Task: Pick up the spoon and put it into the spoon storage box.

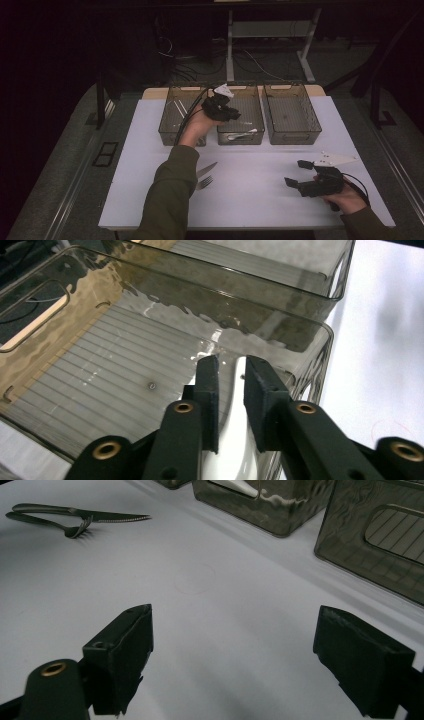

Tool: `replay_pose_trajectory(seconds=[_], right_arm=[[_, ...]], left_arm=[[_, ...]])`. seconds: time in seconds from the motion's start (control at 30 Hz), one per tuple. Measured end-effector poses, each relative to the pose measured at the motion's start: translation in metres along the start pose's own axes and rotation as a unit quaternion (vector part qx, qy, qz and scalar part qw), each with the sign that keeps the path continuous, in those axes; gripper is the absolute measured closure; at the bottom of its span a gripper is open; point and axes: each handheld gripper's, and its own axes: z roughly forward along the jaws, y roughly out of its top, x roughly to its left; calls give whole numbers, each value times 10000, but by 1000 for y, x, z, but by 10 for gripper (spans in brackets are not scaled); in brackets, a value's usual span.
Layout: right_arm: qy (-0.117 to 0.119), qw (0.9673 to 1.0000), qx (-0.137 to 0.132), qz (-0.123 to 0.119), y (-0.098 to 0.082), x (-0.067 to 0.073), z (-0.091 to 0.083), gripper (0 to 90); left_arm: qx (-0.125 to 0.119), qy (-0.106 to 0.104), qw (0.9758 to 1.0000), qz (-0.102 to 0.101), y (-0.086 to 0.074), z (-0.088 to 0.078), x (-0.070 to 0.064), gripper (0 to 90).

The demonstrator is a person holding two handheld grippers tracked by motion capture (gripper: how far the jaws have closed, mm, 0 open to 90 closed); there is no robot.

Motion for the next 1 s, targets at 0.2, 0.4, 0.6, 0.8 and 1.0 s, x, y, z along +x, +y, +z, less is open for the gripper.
replay_pose_trajectory(seconds=[0.2,0.4,0.6,0.8,1.0], right_arm=[[-4,10000,2,-7,0,0,0,161],[0,10000,15,2,0,0,0,161],[-11,10000,20,-13,0,0,0,161],[-13,10000,15,12,-1,-2,0,161],[-21,10000,23,12,-1,-1,0,161]], left_arm=[[-98,-20,9999,-77,1,-8,-2,630],[-254,-53,9996,-104,1,-20,-10,521],[-327,-81,9993,-129,-3,-34,-22,446],[-421,-74,9990,-112,-11,-50,-36,406],[-485,9,9988,-52,-26,-62,-52,386]])
